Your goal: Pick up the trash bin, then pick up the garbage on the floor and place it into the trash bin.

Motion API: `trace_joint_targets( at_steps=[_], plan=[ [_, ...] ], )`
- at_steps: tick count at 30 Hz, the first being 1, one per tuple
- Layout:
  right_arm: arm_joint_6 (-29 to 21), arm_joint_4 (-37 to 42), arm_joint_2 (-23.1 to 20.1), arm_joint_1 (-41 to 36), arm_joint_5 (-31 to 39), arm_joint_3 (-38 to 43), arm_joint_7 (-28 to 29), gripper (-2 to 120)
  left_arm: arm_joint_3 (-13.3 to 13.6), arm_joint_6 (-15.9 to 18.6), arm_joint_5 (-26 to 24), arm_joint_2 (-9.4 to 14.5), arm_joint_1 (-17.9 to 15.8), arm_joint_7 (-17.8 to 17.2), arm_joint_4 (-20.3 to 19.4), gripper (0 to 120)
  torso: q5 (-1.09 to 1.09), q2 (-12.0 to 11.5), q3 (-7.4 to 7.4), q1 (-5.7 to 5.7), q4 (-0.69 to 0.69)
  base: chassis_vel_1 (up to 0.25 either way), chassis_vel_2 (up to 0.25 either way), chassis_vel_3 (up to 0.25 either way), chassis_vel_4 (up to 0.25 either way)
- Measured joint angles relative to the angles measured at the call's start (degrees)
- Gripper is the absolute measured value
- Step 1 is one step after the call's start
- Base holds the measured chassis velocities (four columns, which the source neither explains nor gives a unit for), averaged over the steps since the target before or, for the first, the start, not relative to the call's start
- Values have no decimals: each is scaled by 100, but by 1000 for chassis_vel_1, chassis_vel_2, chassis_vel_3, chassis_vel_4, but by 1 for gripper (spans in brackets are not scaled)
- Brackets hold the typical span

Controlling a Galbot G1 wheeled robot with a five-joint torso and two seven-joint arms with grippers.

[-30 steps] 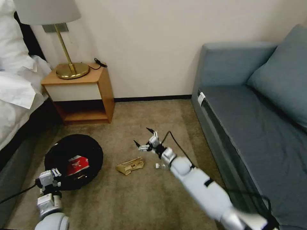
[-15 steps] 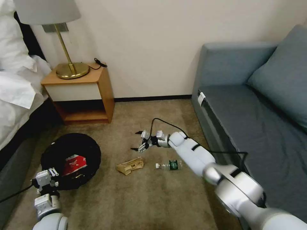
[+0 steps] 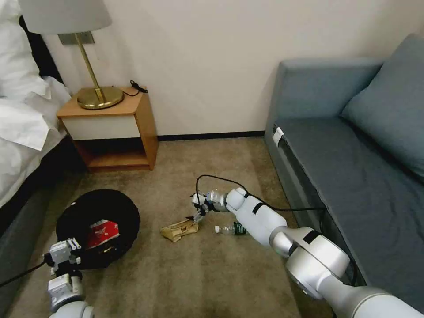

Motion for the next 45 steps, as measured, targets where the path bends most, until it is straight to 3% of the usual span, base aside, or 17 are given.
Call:
trace_joint_targets(
  at_steps=[8, 45],
  plan=[
    [15, -27, -9, -27, 106, -85, -109, 100, -65, -113, -125, 143, 170, -8, 25, 6, 0, 0, 0, 0, 0, 0, 0, 0, 0],
    [233, -10, -11, -416, 510, -286, -406, 100, -33, -186, -125, 22, 143, -23, 107, 6, 0, 0, 0, 0, 0, 0, 0, 0, 0]
  ],
)
